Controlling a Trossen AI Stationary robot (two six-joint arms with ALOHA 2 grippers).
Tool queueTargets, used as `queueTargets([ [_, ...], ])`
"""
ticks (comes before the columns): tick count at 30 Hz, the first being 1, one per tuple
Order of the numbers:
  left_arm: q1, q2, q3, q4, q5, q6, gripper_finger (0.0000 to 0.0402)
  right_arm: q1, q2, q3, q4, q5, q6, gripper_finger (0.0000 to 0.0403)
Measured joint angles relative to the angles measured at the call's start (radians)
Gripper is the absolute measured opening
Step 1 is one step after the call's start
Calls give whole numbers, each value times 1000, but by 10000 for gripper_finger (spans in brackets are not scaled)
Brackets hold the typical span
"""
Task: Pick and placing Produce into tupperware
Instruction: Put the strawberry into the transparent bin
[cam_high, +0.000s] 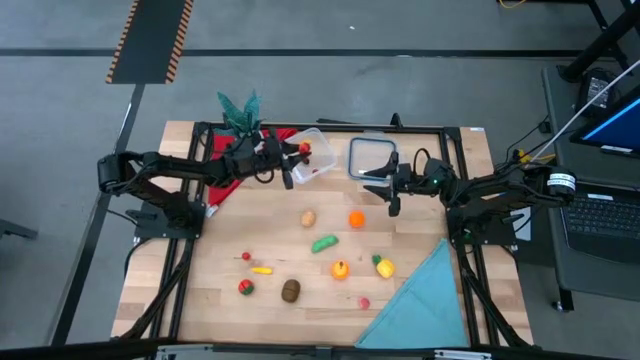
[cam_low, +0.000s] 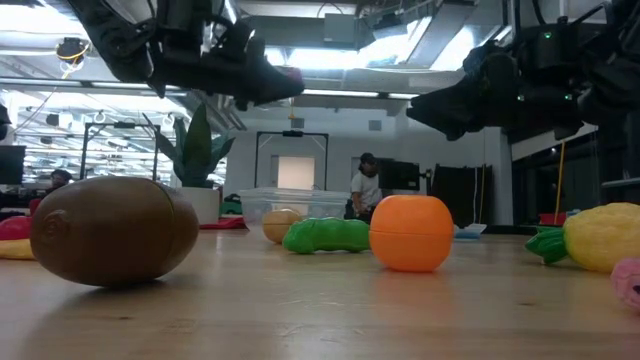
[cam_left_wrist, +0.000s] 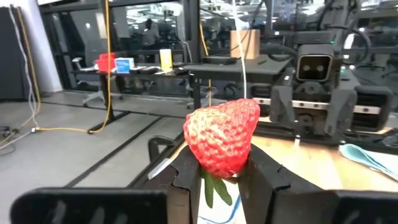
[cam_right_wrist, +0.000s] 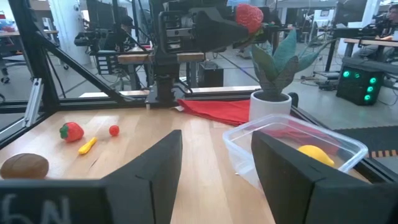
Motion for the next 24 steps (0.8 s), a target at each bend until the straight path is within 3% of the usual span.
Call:
queueTargets([
  [8,15,0,24,-132,-79,-18,98,0,0,0,0,14,0,196],
  [15,15,0,147,-424,-120,1,76,0,0,0,0,37,0,196],
  [24,15,0,319,-815,-163,9,102,0,0,0,-1,38,-3,196],
])
